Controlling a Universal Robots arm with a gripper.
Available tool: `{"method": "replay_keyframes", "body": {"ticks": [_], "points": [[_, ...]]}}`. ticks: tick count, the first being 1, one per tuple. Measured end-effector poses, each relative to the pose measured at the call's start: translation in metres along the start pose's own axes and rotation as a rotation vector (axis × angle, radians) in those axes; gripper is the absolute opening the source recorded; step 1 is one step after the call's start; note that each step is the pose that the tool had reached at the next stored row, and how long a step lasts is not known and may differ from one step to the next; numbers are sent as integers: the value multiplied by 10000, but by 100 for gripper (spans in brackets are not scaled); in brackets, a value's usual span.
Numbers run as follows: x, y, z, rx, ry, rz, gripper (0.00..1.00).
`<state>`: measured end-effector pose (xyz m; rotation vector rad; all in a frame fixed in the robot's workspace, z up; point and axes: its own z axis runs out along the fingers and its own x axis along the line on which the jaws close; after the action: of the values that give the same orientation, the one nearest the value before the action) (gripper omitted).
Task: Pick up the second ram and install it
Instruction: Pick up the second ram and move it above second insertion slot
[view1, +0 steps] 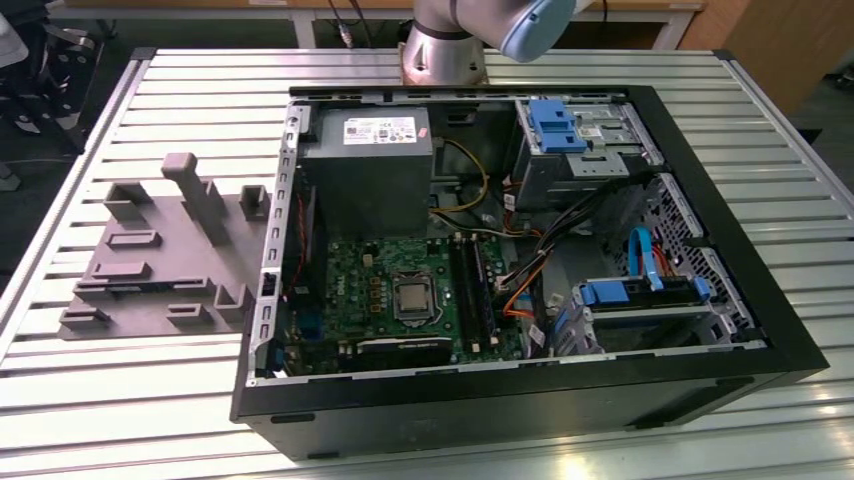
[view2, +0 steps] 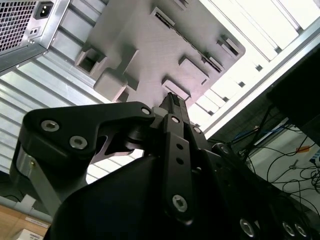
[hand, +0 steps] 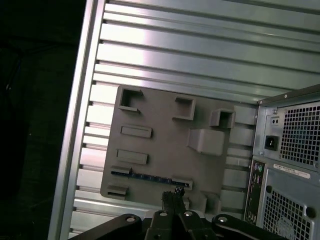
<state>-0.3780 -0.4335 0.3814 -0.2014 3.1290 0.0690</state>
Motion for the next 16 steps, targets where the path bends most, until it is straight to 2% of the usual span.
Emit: {"method": "replay_keyframes", "body": {"ticks": [11, 16], "points": [[0, 0, 0, -1, 2, -41, 11], [1, 0, 1, -6, 29, -678, 11]]}}
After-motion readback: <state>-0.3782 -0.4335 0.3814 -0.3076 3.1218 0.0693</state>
